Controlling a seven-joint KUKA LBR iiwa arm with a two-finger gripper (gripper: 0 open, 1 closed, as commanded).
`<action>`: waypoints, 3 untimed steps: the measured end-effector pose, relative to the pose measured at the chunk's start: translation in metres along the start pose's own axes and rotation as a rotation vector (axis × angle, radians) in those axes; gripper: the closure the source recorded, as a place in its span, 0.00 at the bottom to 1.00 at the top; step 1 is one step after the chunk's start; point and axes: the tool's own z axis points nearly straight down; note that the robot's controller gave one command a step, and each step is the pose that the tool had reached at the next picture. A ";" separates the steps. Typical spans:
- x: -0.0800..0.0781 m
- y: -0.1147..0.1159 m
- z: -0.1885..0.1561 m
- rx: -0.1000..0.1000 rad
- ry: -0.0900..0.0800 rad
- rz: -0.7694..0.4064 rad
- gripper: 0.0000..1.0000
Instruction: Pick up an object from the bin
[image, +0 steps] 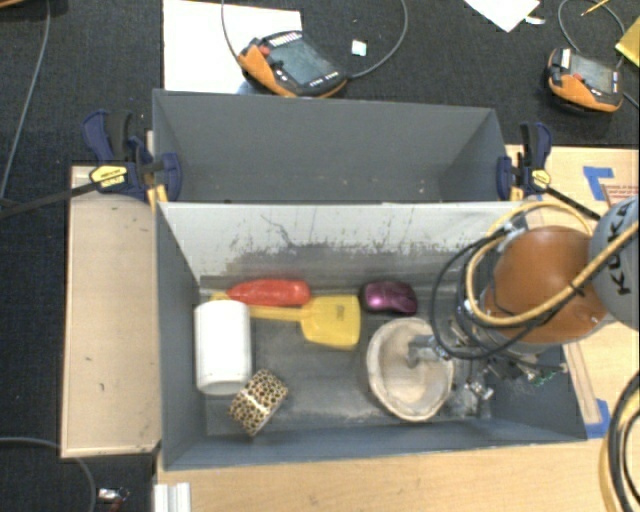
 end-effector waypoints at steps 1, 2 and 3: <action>-0.014 0.004 0.005 0.006 -0.006 -0.103 0.00; -0.021 -0.009 -0.067 0.001 -0.004 0.036 0.00; -0.014 -0.006 -0.007 0.001 -0.004 -0.178 0.00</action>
Offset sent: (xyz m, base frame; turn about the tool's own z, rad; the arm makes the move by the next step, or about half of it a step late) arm 0.0271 0.0028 0.0983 0.1601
